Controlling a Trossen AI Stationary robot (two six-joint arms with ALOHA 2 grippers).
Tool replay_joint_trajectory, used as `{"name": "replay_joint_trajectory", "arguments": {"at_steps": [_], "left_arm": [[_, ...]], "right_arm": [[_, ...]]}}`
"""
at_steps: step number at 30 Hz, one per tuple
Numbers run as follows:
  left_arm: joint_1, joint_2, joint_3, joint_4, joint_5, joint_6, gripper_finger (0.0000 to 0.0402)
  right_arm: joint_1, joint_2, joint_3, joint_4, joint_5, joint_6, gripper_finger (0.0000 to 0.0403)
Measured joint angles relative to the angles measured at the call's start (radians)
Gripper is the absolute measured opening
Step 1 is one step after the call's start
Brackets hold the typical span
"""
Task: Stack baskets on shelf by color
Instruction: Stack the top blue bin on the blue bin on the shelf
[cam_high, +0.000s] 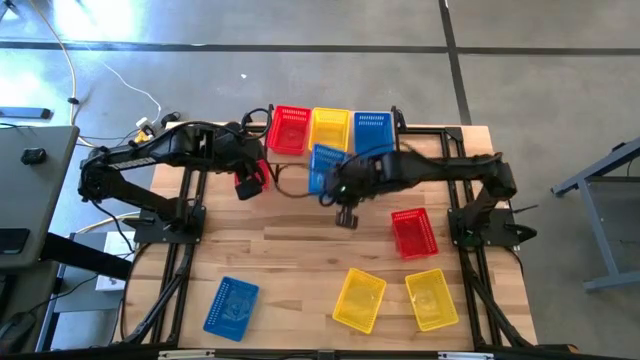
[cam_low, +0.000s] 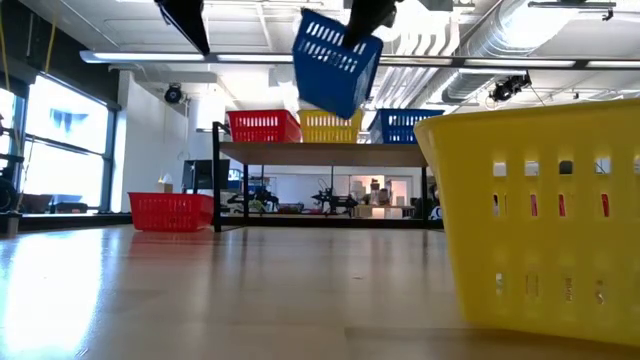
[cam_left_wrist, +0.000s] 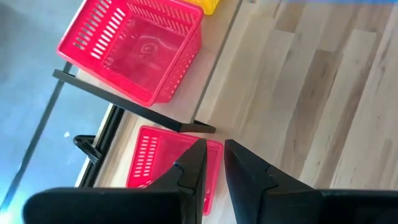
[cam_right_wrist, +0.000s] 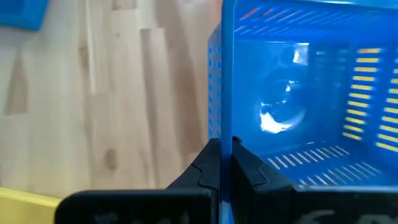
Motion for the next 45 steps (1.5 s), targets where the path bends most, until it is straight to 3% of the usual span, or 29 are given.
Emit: {"name": "replay_joint_trajectory", "arguments": {"at_steps": [6,19,32,45], "left_arm": [[0.033,0.000,0.000,0.036,0.078,-0.005,0.0049],[0.086,0.000,0.000,0.089,0.085,-0.036,0.0049],[0.121,0.000,0.000,0.105,0.085,-0.064,0.0049],[0.122,0.000,0.000,0.105,0.085,-0.061,0.0049]], "right_arm": [[-0.077,-0.088,0.000,-0.036,0.050,-0.118,0.0000],[-0.250,-0.210,0.001,-0.170,0.114,-0.309,0.0000],[-0.346,-0.160,0.001,-0.288,0.125,-0.402,0.0000],[-0.353,-0.065,0.000,-0.341,0.092,-0.404,0.0000]]}}
